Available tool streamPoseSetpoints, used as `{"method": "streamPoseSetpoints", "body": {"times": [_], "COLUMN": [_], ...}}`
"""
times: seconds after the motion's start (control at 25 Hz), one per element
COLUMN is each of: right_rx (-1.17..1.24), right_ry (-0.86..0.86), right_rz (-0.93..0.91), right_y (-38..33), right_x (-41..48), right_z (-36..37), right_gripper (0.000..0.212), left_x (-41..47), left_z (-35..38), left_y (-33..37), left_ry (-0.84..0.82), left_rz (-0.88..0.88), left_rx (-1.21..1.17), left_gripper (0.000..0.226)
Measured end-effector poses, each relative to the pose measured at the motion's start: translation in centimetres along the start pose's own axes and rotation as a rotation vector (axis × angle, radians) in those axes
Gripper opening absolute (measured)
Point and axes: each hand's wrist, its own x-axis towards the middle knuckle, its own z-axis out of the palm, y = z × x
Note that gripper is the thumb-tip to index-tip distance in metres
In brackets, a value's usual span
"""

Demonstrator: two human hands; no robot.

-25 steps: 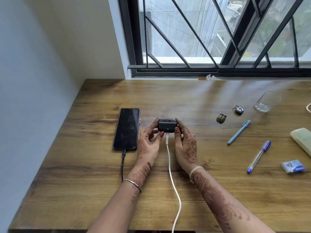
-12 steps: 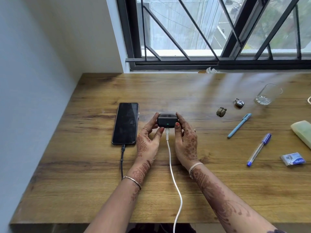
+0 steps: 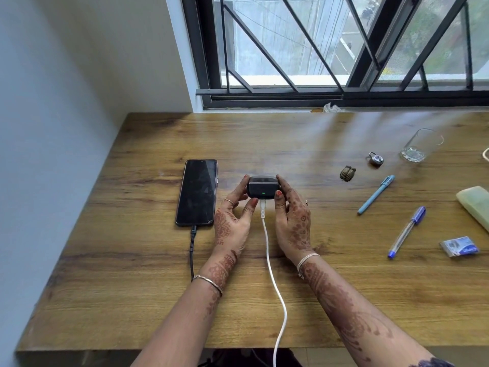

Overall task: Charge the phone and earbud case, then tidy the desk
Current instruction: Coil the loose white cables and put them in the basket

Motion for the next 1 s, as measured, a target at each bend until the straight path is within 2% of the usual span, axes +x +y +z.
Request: {"method": "streamPoseSetpoints", "body": {"times": [0.24,0.44,0.64,1.0], "right_rx": [-0.009,-0.152,-0.324,-0.568], "right_ry": [-0.011,-0.105,-0.255,-0.321], "right_rz": [0.019,0.044,0.138,0.164], "right_y": [-0.1,0.0,0.0,0.2], "right_x": [0.0,0.2,1.8,2.8], "right_z": [0.0,0.2,0.3,0.7], "right_gripper": [0.043,0.047,0.043,0.043], "left_x": [0.1,0.5,2.2,3.5], "left_z": [0.0,0.2,0.3,0.6], "left_y": [0.0,0.4,0.1,-1.4], "left_ry": [0.026,0.06,0.106,0.124], "left_rz": [-0.027,-0.025,-0.042,-0.052], "left_rx": [0.037,0.042,0.24,0.469], "left_gripper": [0.05,0.041,0.038,0.038]}}
